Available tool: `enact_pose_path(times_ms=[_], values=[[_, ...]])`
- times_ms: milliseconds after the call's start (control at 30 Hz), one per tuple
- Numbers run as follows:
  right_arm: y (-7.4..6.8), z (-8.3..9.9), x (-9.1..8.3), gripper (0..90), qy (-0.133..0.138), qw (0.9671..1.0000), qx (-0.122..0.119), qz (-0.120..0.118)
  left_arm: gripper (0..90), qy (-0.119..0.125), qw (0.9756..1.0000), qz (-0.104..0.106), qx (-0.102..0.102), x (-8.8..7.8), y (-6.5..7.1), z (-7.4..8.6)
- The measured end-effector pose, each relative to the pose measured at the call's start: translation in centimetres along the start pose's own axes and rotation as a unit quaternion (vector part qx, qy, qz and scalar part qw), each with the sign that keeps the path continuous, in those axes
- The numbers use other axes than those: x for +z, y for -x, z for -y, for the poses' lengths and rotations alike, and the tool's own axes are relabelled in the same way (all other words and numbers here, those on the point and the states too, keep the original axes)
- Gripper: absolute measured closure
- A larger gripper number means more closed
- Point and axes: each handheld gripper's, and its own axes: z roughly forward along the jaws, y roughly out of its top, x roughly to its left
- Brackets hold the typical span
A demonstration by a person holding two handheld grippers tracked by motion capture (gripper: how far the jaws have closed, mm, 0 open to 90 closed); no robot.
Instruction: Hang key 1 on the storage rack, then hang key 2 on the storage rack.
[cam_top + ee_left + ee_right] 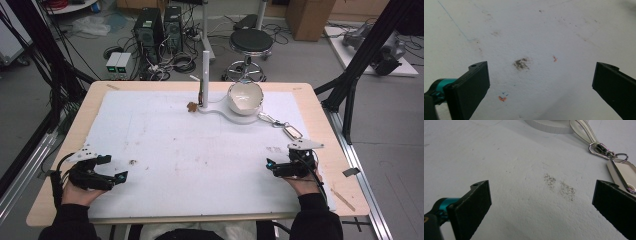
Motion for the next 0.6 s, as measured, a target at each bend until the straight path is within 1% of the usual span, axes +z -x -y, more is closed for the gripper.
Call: enact_pose_path(times_ms=[33, 100, 133, 200, 367, 500, 600], values=[[0.0, -0.1, 0.1, 1.3, 0.002, 1.0, -0.002, 0.0, 1.7, -0.001, 1.0, 0.0, 0.0, 0.0, 0.0, 0.1], [0.1, -0.2, 0.2, 1.3, 0.002, 1.0, 0.001, 0.001, 1.7, 0.0, 1.0, 0.001, 0.002, -0.1, 0.0, 0.2], [0.3, -0.4, 0.3, 1.3, 0.005, 1.0, -0.001, 0.001, 1.7, 0.004, 1.0, 0.002, 0.0, -0.2, 0.0, 0.2], [0.5, -0.7, 0.5, 1.3, 0.008, 0.9999, 0.008, -0.001, 1.7, 0.005, 1.0, 0.003, 0.003, -0.3, 0.0, 0.3], [0.9, -1.9, 1.0, 1.3, 0.001, 1.0, 0.001, 0.002, 1.7, 0.005, 1.0, 0.006, 0.003, -0.3, 0.0, 0.4], [1.4, -2.6, 1.3, 1.3, 0.001, 1.0, 0.007, 0.004, 1.8, 0.002, 0.9999, 0.01, 0.008, -0.3, 0.0, 0.4], [1.7, -3.0, 1.4, 1.3, -0.002, 1.0, 0.005, 0.006, 1.7, 0.003, 0.9999, 0.01, 0.008, -0.3, 0.0, 0.5]])
